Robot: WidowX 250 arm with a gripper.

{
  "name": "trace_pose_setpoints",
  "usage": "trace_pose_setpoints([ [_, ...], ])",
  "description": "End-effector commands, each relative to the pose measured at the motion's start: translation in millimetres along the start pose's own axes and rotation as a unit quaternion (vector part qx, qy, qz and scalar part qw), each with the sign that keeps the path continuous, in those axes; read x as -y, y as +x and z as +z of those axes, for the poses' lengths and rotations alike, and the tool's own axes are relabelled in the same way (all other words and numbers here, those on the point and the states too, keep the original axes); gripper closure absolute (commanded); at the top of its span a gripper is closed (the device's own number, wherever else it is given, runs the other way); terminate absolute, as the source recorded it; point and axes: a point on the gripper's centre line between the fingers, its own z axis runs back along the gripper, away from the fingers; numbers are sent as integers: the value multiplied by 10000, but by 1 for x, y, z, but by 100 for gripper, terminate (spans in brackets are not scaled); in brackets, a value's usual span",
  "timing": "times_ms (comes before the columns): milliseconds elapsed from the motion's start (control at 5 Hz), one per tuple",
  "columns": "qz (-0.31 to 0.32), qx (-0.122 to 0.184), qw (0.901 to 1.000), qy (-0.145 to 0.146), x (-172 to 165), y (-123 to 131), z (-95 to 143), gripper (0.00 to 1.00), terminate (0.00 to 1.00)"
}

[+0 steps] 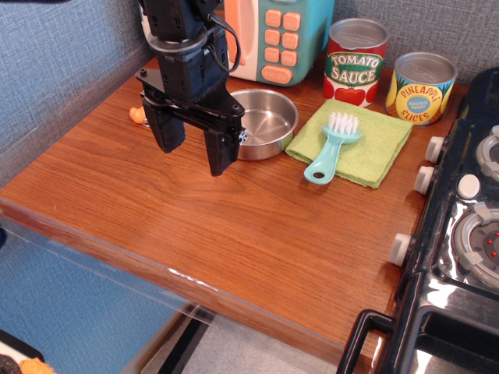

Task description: Move the pot to the bottom left corner of the table

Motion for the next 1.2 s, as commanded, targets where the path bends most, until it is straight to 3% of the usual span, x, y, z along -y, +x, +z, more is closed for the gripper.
trace_pose_setpoints([
  [0,0,0,10000,0,0,0,0,0,0],
  [400,-76,178,9998,-75,-4,47,-5,0,0],
  [800,-446,456,9978,200,-2,100,-9,0,0],
  [1000,-563,277,9978,195,0,103,-28,0,0],
])
